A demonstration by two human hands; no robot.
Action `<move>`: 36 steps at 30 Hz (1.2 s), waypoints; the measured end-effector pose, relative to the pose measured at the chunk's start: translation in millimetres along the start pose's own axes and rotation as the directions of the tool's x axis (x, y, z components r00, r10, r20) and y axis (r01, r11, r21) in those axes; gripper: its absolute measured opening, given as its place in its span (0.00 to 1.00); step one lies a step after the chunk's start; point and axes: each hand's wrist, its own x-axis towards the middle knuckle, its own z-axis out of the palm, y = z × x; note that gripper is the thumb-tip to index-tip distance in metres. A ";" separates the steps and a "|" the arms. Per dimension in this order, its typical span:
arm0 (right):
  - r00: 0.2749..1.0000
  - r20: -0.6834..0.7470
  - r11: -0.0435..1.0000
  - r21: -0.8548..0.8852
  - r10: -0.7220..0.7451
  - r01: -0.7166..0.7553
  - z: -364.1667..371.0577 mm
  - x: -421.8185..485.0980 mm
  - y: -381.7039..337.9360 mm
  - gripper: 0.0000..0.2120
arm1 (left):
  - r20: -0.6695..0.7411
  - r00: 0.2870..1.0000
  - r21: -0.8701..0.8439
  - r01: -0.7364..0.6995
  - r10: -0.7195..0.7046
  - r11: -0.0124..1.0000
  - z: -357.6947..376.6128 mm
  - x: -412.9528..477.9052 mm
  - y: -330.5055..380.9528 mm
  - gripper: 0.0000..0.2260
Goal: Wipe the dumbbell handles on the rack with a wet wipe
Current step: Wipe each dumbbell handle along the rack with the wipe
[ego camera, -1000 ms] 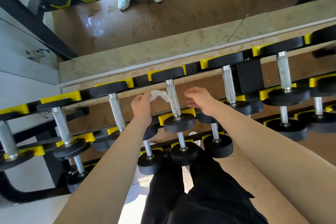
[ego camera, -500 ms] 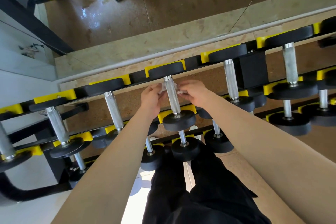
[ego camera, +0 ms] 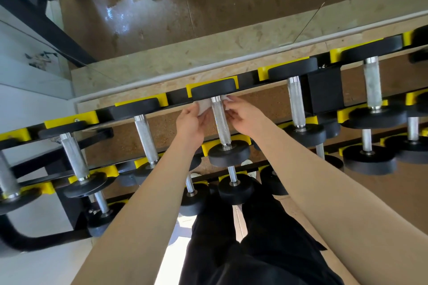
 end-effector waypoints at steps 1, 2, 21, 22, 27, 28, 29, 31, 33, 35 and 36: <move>1.000 0.013 0.998 -0.066 -0.015 0.016 3.7 1.9 1.9 0.11 | -0.006 1.000 -0.002 -0.022 0.022 1.000 -9.3 1.1 0.8 0.03; 0.999 0.008 0.993 -0.114 -0.037 0.037 5.6 3.6 1.6 0.12 | -0.002 0.999 0.012 -0.039 0.039 0.999 -16.2 -0.1 1.6 0.03; 0.976 -0.121 0.862 -0.498 -0.179 0.097 -31.2 -18.5 -22.1 0.10 | 0.071 0.989 0.526 -0.149 0.132 0.837 -28.2 -5.6 -17.0 0.04; 0.974 -0.124 0.849 -0.518 -0.190 0.100 -35.4 -19.0 -22.4 0.10 | 0.076 0.988 0.571 -0.156 0.137 0.806 -26.4 -4.9 -18.4 0.05; 0.978 -0.005 0.649 -0.749 -0.208 0.134 -27.4 -17.2 0.1 0.08 | 0.023 0.987 0.685 -0.132 0.161 0.716 -52.9 -11.8 -10.7 0.09; 0.979 0.029 0.604 -0.783 -0.203 0.149 -25.2 -18.0 2.0 0.07 | 0.017 0.985 0.696 -0.135 0.172 0.706 -57.8 -14.7 -9.1 0.10; 0.979 0.048 0.575 -0.803 -0.199 0.156 -25.2 -18.9 1.7 0.06 | 0.021 0.983 0.708 -0.142 0.181 0.692 -59.7 -16.7 -9.5 0.11; 0.979 0.039 0.554 -0.819 -0.199 0.145 -32.6 -22.0 -4.8 0.07 | 0.054 0.983 0.736 -0.156 0.173 0.658 -52.7 -19.2 -14.5 0.11; 0.973 0.013 0.550 -0.823 -0.230 0.141 -45.2 -24.5 -11.4 0.09 | 0.114 0.981 0.773 -0.187 0.157 0.606 -39.3 -21.1 -20.1 0.11; 0.964 0.014 0.516 -0.842 -0.265 0.154 -53.6 -25.8 -10.8 0.09 | 0.181 0.971 0.824 -0.238 0.159 0.514 -35.0 -20.9 -23.4 0.12; 0.966 0.034 0.486 -0.859 -0.257 0.159 -53.7 -26.9 -7.8 0.08 | 0.210 0.965 0.853 -0.260 0.157 0.453 -38.3 -20.8 -22.2 0.12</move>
